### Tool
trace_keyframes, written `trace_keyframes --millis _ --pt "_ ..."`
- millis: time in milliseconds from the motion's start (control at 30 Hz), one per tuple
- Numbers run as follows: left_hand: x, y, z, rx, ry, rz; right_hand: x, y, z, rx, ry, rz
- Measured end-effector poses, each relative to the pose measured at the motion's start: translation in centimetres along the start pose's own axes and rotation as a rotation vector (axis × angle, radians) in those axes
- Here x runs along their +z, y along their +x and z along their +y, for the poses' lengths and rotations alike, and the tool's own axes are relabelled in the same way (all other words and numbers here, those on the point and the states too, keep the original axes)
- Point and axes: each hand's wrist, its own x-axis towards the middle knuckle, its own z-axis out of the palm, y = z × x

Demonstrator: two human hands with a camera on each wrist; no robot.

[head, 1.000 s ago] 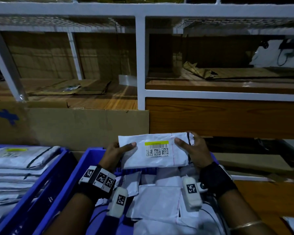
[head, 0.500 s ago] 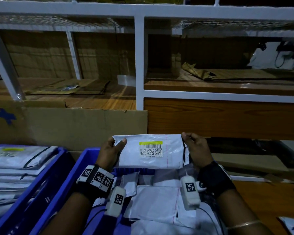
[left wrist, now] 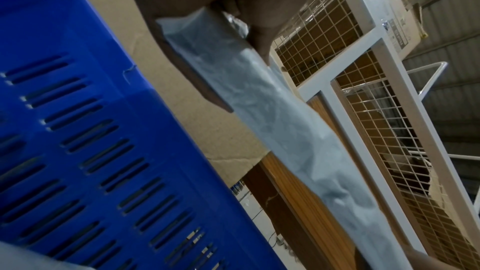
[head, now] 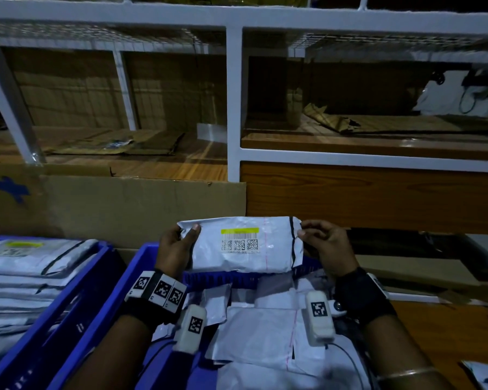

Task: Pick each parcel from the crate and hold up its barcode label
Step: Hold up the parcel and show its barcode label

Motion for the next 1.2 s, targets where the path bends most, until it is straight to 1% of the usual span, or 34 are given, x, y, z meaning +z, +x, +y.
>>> trace_keyframes --millis 33,133,200,333,467,600,667,733,867,933,1067,1133,1200 --pt "0.1 0.0 0.2 0.018 0.018 0.019 0.0 0.0 -0.2 0.009 0.005 -0.030" --pt "0.0 0.3 -0.1 0.040 0.029 0.104 0.0 -0.2 -0.4 0.106 0.041 -0.147" --pt "-0.1 0.4 -0.2 0.056 0.010 0.112 0.3 -0.3 -0.4 0.150 0.038 -0.193" --pt "-0.1 0.5 -0.5 0.078 -0.001 0.105 0.5 -0.6 -0.2 0.148 0.017 -0.233" --pt "0.4 0.0 0.0 0.065 -0.002 0.090 0.2 -0.4 0.1 0.120 -0.007 -0.235" --pt "0.6 -0.2 0.0 0.074 0.028 0.057 -0.7 0.0 -0.2 0.111 0.056 -0.177" --pt "0.4 0.0 -0.4 0.071 0.031 0.045 -1.0 0.1 -0.2 0.116 0.064 -0.174" --pt "0.4 0.1 -0.5 0.058 0.049 0.052 -0.7 0.1 -0.1 0.123 0.040 -0.187" --pt "0.5 -0.1 -0.6 0.037 0.032 0.000 0.4 0.0 0.0 0.152 0.077 -0.191" --pt "0.5 -0.1 -0.6 0.025 0.017 -0.030 0.8 -0.2 -0.1 0.122 0.040 -0.189" --pt "0.7 -0.2 -0.5 -0.015 0.056 -0.042 0.8 -0.3 0.0 0.006 -0.105 -0.160" --pt "0.8 -0.3 -0.2 -0.036 0.090 -0.047 0.5 -0.1 0.1 0.007 -0.130 -0.137" --pt "1.1 -0.7 0.4 -0.018 0.113 -0.053 0.5 -0.1 0.0 0.026 -0.101 -0.123"
